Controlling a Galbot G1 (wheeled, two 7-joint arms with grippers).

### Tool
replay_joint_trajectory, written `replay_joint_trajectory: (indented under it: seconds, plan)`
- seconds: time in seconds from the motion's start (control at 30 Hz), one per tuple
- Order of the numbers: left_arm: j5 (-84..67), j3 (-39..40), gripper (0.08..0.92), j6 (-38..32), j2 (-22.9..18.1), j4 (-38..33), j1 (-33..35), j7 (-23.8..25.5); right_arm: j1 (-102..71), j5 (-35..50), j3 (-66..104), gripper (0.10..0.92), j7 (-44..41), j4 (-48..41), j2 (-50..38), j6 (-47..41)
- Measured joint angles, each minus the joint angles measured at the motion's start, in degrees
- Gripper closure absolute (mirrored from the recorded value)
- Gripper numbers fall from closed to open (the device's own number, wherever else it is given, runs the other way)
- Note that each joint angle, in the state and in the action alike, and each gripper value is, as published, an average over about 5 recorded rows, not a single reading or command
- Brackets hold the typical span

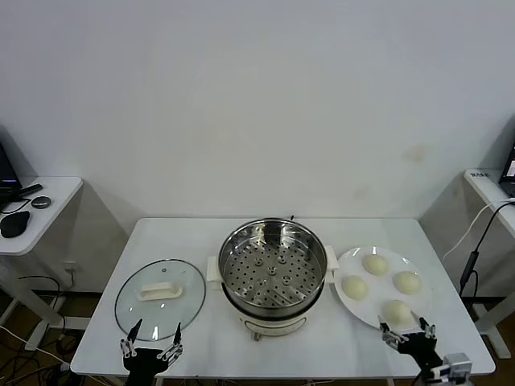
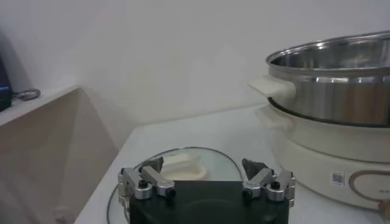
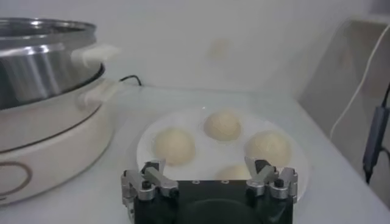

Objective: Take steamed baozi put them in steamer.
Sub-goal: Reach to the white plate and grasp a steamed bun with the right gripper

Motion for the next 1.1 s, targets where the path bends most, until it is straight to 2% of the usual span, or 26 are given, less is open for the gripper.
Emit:
replay_joint_trajectory:
  seconds: [0.1,0.33,0.6,0.87,1.1]
  plan:
    - [0.1,0.0,0.177,0.0,-0.2,-0.1,0.0,-0.2,2.5,-4.1,0.5,0.203,-3.2,-1.1,-2.8,0.4]
    - [0.5,-0.3,0.177,-0.1,-1.0,-0.6,1.0,-0.8,14.3,-16.4,-2.4,0.203,-16.6,-7.7,-15.0,1.5]
    - [0.5,-0.5,0.177,-0.5,-1.6,-1.0,1.3,-1.3,35.1,-28.1,-19.0,0.203,-31.8,-18.9,-25.5,4.8]
    - [0.4,-1.2,0.177,-0.5,-2.0,-1.0,1.5,-1.4,56.0,-33.4,-41.4,0.203,-41.7,-31.4,-28.1,8.9]
    - [-0.2,-2.3,0.177,-0.4,-2.4,-1.7,1.6,-1.1,67.2,-36.8,-53.4,0.203,-45.7,-41.2,-25.9,12.7]
